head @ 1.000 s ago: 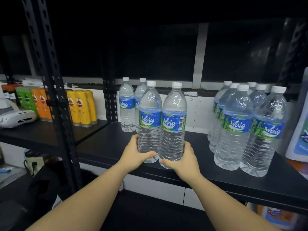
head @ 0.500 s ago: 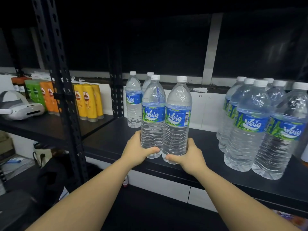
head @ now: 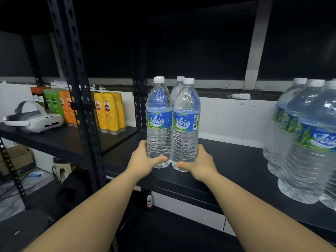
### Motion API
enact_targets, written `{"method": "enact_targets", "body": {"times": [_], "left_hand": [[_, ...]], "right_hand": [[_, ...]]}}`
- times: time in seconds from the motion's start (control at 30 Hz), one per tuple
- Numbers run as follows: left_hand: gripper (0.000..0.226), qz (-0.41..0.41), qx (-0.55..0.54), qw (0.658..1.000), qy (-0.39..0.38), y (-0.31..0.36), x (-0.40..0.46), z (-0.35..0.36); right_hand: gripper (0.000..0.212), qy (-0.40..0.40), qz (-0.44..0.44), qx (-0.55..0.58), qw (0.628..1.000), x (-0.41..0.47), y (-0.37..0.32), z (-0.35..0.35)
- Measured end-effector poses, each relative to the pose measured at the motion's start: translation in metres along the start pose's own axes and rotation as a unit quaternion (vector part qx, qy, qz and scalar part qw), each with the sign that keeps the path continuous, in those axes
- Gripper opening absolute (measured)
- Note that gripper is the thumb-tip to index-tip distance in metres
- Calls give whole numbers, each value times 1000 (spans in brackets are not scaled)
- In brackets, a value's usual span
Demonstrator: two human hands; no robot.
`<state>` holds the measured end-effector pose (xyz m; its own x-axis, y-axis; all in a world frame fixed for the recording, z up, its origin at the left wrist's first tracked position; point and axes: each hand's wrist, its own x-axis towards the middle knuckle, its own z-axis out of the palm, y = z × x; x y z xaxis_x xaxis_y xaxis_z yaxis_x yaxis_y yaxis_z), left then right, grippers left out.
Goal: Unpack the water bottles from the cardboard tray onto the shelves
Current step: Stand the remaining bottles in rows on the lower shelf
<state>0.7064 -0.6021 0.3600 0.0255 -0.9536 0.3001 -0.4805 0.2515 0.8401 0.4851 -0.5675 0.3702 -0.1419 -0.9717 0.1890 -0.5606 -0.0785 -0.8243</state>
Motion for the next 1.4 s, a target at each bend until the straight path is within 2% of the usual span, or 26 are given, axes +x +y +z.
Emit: {"method": "enact_targets", "body": {"times": [0.33, 0.53, 0.7, 0.87, 0.97, 1.0, 1.07, 1.13, 1.27, 1.4], "left_hand": [[84, -33, 14, 999, 22, -28, 56, -7], [69, -52, 34, 997, 34, -36, 84, 2], [77, -49, 40, 996, 59, -42, 91, 7], [72, -53, 61, 996, 37, -42, 92, 6], [89, -73, 45, 995, 58, -42, 92, 6], [88, -81, 40, 994, 67, -42, 92, 7], [66, -92, 37, 992, 80, -44, 92, 8], [56, -92, 47, 991, 88, -44, 92, 8], [54, -85, 56, 990, 94, -45, 93, 8], [56, -68, 65, 990, 105, -49, 94, 8]], "right_hand": [[80, 1, -30, 6, 1000, 43, -10, 43], [77, 14, -20, 6, 1000, 63, -9, 64], [74, 28, -10, -23, 999, 66, -5, 71], [72, 44, -4, -51, 998, 65, -5, 74], [74, 48, -8, -78, 996, 65, -7, 75], [76, 48, -8, -82, 995, 64, -7, 74], [76, 51, -2, -79, 996, 64, -7, 73], [75, 55, 7, -80, 995, 63, -8, 73], [60, 65, -6, -118, 991, 65, -7, 76], [66, 70, -14, -138, 988, 68, -4, 78]]}}
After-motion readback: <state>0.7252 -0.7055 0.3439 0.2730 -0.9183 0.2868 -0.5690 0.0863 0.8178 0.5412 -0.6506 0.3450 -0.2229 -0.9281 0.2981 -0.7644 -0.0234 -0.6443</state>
